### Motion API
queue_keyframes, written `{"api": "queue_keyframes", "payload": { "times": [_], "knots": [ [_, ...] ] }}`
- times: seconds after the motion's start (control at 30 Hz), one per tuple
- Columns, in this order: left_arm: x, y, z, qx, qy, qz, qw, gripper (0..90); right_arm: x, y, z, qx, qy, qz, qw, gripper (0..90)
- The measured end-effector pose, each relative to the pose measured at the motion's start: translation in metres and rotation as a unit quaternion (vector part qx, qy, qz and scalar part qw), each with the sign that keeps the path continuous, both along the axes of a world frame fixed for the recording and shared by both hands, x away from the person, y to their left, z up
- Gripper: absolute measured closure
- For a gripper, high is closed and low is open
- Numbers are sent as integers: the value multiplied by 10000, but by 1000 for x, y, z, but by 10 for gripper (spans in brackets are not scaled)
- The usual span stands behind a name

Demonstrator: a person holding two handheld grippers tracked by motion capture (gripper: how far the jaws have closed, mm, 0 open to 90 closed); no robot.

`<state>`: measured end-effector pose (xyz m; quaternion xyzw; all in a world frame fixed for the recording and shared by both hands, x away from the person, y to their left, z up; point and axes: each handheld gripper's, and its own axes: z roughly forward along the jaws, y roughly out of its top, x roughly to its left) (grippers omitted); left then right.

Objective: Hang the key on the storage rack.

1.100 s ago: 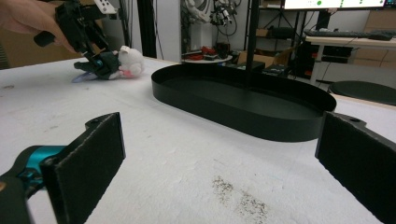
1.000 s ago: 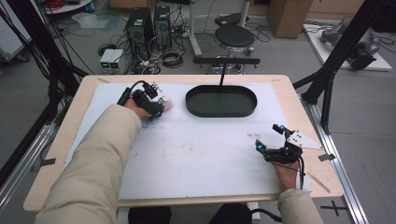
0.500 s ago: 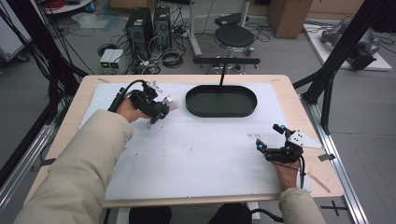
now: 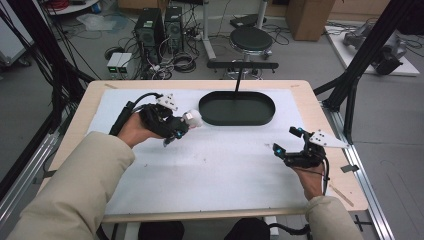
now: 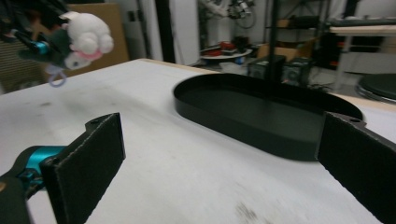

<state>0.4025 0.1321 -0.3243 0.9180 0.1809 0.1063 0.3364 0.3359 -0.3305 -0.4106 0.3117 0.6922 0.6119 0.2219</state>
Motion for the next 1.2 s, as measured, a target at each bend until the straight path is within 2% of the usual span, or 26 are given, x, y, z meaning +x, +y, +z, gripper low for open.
{"api": "queue_keyframes", "payload": {
  "times": [0.07, 0.1, 0.13, 0.17, 0.23, 0.3, 0.33, 0.37, 0.5, 0.53, 0.57, 0.73, 0.77, 0.8, 0.83, 0.87, 0.9, 0.93, 0.97, 1.0, 1.07, 1.1, 1.13, 1.17, 1.2],
  "knots": [
    [-5, -1, 2, 6, -23, -78, 10000, 470, 2, 8, 12, -80, -7, 241, 9997, 6],
    [-7, -2, 3, 1, -37, -103, 9999, 470, 2, 8, 12, -80, -7, 241, 9997, 6],
    [-9, -2, 3, -32, -37, -125, 9999, 470, 5, 17, 25, -191, -16, 451, 9988, 6],
    [-11, -2, 4, -25, -48, -158, 9999, 470, 7, 21, 30, -207, -52, 579, 9981, 6],
    [-15, -3, 4, -72, -26, -186, 9998, 470, 10, 29, 41, -145, 69, 844, 9963, 6],
    [-18, -3, 4, -109, -34, -248, 9996, 470, 14, 37, 52, -208, 114, 1054, 9941, 6],
    [-20, -4, 4, -86, -44, -287, 9995, 470, 14, 37, 52, -208, 114, 1054, 9941, 6],
    [-22, -5, 4, -80, -51, -322, 9994, 470, 18, 45, 61, -301, 114, 1206, 9922, 6],
    [-29, -9, 8, -109, -111, -477, 9987, 469, 26, 63, 75, -496, 220, 1562, 9862, 6],
    [-31, -10, 8, -129, -110, -489, 9987, 469, 26, 63, 75, -496, 220, 1562, 9862, 6],
    [-32, -11, 8, -109, -122, -524, 9985, 469, 29, 73, 80, -636, 263, 1758, 9820, 6],
    [-36, -17, 6, -177, -120, -649, 9977, 469, 39, 101, 89, -961, 414, 2240, 9690, 6],
    [-36, -18, 6, -127, -118, -697, 9974, 469, 41, 107, 91, -1029, 443, 2308, 9665, 6],
    [-37, -19, 5, -151, -122, -715, 9972, 469, 42, 114, 93, -1082, 464, 2370, 9643, 6],
    [-37, -19, 4, -138, -109, -749, 9970, 469, 42, 114, 93, -1082, 464, 2370, 9643, 6],
    [-38, -20, 3, -156, -95, -763, 9969, 469, 46, 126, 96, -1203, 518, 2547, 9581, 6],
    [-38, -21, 2, -144, -88, -779, 9968, 469, 46, 126, 96, -1203, 518, 2547, 9581, 6],
    [-38, -22, 1, -125, -104, -793, 9967, 469, 48, 132, 97, -1279, 503, 2613, 9554, 6],
    [-39, -23, 1, -121, -74, -817, 9966, 469, 48, 138, 99, -1376, 580, 2673, 9520, 6],
    [-39, -23, 1, -107, -79, -855, 9962, 469, 52, 149, 101, -1516, 482, 2806, 9465, 6],
    [-40, -25, 1, -87, -74, -896, 9959, 469, 53, 157, 103, -1610, 493, 2930, 9412, 6],
    [-41, -26, 1, -86, -80, -901, 9959, 469, 53, 157, 103, -1610, 493, 2930, 9412, 6],
    [-42, -27, 1, -92, -83, -908, 9958, 468, 53, 165, 105, -1784, 467, 3051, 9343, 6],
    [-42, -27, 1, -61, -88, -899, 9959, 468, 53, 165, 105, -1784, 467, 3051, 9343, 6],
    [-42, -27, 1, -81, -87, -897, 9959, 468, 53, 169, 105, -1835, 487, 3126, 9307, 6]
  ]
}}
